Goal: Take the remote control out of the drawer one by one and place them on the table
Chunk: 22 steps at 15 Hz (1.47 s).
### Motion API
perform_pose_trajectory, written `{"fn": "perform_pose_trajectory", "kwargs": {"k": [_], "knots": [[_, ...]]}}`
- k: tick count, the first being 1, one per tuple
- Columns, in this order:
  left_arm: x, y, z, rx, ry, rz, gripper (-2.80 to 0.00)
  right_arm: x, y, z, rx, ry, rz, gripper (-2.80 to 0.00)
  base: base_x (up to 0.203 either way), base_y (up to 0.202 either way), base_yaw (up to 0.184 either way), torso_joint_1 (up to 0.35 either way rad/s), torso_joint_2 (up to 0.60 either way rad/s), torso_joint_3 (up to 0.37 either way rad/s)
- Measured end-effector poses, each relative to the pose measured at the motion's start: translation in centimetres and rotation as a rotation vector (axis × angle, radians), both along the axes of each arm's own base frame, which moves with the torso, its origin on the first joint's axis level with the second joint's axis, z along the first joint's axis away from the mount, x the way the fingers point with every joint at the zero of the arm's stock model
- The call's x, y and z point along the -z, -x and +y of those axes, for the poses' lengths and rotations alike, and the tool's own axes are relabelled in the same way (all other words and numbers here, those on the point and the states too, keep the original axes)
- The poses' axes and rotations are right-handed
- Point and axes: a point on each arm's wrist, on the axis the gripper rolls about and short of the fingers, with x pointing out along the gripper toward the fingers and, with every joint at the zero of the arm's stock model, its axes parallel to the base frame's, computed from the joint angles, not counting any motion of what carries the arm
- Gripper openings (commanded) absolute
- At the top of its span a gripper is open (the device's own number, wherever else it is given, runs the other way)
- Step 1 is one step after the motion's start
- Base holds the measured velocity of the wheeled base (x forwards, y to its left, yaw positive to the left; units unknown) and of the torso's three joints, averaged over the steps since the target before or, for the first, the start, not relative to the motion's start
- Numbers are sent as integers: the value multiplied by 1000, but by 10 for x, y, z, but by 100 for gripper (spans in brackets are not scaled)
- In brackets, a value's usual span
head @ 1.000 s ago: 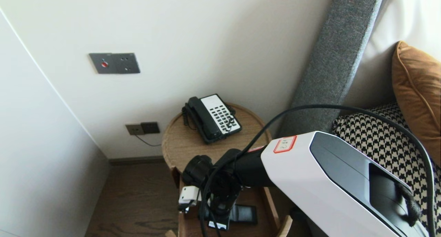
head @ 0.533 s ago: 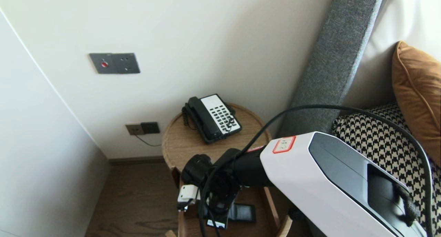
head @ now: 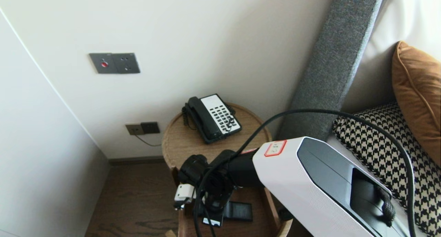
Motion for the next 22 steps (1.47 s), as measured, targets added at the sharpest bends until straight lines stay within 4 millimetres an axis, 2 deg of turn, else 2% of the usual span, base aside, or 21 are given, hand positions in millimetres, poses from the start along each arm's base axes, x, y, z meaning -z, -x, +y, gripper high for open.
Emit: {"fn": "perform_pose_trajectory", "kwargs": {"k": [12, 16, 22], "knots": [[0, 0, 0, 1, 0, 1, -280, -61, 18, -18, 36, -29, -91, -280, 0, 0, 0, 0, 0, 0], [0, 0, 0, 0, 0, 1, -280, -75, 25, -23, 34, -5, -88, -280, 0, 0, 0, 0, 0, 0], [0, 0, 0, 0, 0, 1, -280, -84, 31, -20, 20, 0, -114, -280, 0, 0, 0, 0, 0, 0]]}}
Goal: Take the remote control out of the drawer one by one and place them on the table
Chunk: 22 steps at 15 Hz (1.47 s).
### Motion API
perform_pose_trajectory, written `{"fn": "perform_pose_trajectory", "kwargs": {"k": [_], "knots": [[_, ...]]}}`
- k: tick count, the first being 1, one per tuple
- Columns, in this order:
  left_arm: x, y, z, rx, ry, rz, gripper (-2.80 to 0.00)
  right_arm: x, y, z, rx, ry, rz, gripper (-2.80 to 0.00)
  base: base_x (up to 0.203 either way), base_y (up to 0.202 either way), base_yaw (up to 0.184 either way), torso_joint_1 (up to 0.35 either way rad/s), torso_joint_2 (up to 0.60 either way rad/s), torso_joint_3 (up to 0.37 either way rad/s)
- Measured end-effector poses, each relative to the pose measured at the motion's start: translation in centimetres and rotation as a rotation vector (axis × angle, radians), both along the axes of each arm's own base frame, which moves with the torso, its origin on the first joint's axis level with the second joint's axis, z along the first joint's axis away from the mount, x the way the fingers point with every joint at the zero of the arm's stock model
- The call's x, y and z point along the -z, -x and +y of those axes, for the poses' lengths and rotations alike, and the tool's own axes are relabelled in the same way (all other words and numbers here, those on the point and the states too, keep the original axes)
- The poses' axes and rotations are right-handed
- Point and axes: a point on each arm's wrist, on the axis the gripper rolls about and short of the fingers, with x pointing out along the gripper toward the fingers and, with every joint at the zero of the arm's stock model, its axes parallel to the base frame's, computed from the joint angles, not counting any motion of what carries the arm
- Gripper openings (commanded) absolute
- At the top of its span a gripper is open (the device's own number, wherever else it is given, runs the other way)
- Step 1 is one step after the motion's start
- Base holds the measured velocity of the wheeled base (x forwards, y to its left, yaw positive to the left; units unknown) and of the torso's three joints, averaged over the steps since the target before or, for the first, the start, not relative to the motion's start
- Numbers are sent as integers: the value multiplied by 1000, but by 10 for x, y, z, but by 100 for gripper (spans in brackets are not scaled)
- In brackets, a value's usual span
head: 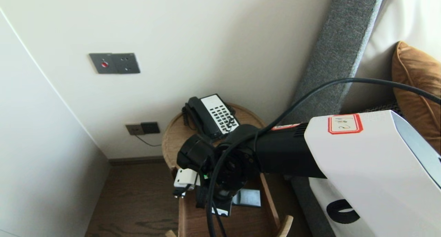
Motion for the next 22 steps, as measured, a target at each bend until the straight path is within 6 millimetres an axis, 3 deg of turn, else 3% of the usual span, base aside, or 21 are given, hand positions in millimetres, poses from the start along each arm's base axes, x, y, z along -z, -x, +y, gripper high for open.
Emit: {"fn": "perform_pose_trajectory", "kwargs": {"k": [7, 14, 22], "knots": [[0, 0, 0, 0, 0, 0, -280, -16, 3, -3, -32, 66, -7, -280, 0, 0, 0, 0, 0, 0], [0, 0, 0, 0, 0, 0, -280, -15, -10, 4, -32, 25, -104, -280, 0, 0, 0, 0, 0, 0], [0, 0, 0, 0, 0, 0, -280, -14, -13, 5, -43, 98, -177, -280, 0, 0, 0, 0, 0, 0]]}}
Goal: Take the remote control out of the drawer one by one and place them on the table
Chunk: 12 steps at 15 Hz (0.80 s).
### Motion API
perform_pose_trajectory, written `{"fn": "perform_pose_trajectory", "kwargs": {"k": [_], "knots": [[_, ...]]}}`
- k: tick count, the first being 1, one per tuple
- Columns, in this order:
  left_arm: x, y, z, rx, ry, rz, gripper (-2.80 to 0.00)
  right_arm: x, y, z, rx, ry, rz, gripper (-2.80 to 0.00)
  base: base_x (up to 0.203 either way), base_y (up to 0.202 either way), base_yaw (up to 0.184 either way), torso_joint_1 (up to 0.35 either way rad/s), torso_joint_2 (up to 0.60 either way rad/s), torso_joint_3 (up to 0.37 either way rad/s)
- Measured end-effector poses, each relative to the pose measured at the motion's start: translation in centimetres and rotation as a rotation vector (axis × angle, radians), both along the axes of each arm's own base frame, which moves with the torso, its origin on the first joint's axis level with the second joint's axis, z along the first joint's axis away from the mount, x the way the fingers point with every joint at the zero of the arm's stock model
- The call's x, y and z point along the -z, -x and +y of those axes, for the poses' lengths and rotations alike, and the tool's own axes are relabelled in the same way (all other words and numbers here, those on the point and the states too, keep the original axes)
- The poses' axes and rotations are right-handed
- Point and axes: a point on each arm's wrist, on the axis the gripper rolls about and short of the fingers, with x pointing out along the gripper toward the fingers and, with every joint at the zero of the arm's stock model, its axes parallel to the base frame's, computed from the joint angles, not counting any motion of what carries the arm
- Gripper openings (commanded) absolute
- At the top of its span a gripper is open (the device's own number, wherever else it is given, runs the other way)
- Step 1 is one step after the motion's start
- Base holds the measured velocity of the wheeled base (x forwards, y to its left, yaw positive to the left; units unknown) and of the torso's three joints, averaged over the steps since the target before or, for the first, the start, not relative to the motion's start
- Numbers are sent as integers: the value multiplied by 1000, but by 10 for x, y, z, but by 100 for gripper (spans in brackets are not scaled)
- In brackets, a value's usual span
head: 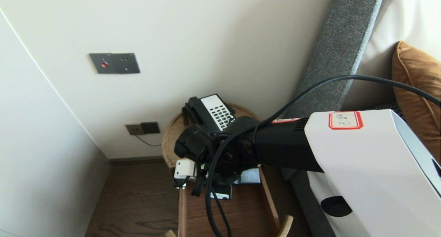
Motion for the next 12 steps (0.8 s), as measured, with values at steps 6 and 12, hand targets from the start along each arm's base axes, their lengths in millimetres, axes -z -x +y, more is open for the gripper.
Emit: {"fn": "perform_pose_trajectory", "kwargs": {"k": [6, 12], "knots": [[0, 0, 0, 1, 0, 0, -280, -8, 4, 1, -32, 39, -52, -280, 0, 0, 0, 0, 0, 0], [0, 0, 0, 0, 0, 1, -280, -3, -2, 8, -47, 26, -95, -280, 0, 0, 0, 0, 0, 0]]}}
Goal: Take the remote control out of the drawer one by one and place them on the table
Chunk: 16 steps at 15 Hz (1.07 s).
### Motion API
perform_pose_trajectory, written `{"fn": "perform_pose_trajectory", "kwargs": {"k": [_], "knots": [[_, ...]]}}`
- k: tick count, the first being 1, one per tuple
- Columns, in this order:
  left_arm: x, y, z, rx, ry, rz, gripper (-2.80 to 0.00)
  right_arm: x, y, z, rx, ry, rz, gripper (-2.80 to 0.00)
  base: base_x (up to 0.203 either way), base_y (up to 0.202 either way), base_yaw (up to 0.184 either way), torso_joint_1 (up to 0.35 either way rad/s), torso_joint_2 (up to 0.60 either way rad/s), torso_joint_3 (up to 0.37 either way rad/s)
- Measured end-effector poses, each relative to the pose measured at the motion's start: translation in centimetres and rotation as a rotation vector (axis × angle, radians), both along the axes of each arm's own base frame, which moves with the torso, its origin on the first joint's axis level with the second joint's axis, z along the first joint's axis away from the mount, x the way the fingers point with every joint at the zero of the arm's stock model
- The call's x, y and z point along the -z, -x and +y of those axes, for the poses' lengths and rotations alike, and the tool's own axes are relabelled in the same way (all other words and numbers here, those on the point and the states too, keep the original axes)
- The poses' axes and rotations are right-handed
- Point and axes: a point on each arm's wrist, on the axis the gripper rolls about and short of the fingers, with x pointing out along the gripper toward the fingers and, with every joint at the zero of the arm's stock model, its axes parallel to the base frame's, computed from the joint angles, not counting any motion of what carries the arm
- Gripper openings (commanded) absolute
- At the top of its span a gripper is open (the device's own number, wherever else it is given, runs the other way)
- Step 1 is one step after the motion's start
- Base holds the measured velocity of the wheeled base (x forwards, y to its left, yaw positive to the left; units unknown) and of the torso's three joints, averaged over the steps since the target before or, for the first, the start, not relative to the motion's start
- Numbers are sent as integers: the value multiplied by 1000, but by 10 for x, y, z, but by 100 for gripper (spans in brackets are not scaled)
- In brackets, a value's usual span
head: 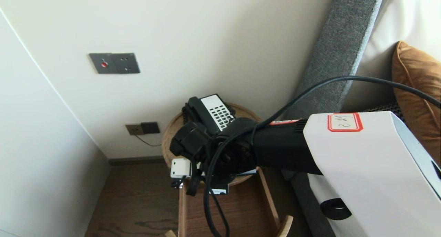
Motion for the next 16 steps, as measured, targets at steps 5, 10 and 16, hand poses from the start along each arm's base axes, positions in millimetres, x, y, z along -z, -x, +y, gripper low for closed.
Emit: {"fn": "perform_pose_trajectory", "kwargs": {"k": [5, 10, 16], "knots": [[0, 0, 0, 0, 0, -1, -280, 13, -5, 6, -5, 2, -3, -280, 0, 0, 0, 0, 0, 0], [0, 0, 0, 0, 0, 0, -280, 20, -7, 8, -4, 12, 4, -280, 0, 0, 0, 0, 0, 0], [0, 0, 0, 0, 0, -1, -280, 25, -10, 8, 1, 15, 7, -280, 0, 0, 0, 0, 0, 0]]}}
